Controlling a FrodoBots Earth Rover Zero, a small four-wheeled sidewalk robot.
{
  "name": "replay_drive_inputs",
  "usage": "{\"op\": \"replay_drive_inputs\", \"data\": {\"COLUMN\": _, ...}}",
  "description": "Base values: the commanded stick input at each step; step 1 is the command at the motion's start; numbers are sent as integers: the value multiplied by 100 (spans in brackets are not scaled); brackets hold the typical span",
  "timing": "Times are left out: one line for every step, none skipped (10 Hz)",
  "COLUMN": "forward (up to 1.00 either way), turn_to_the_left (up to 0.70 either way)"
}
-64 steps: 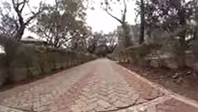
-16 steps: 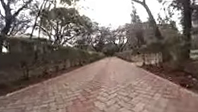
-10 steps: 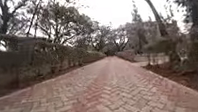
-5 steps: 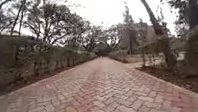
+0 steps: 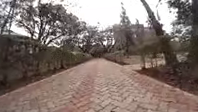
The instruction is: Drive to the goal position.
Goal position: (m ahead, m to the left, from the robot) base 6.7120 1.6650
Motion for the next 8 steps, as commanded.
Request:
{"op": "replay_drive_inputs", "data": {"forward": 70, "turn_to_the_left": 1}}
{"op": "replay_drive_inputs", "data": {"forward": 70, "turn_to_the_left": 0}}
{"op": "replay_drive_inputs", "data": {"forward": 70, "turn_to_the_left": 0}}
{"op": "replay_drive_inputs", "data": {"forward": 70, "turn_to_the_left": 2}}
{"op": "replay_drive_inputs", "data": {"forward": 70, "turn_to_the_left": 5}}
{"op": "replay_drive_inputs", "data": {"forward": 70, "turn_to_the_left": 35}}
{"op": "replay_drive_inputs", "data": {"forward": 70, "turn_to_the_left": 31}}
{"op": "replay_drive_inputs", "data": {"forward": 70, "turn_to_the_left": 2}}
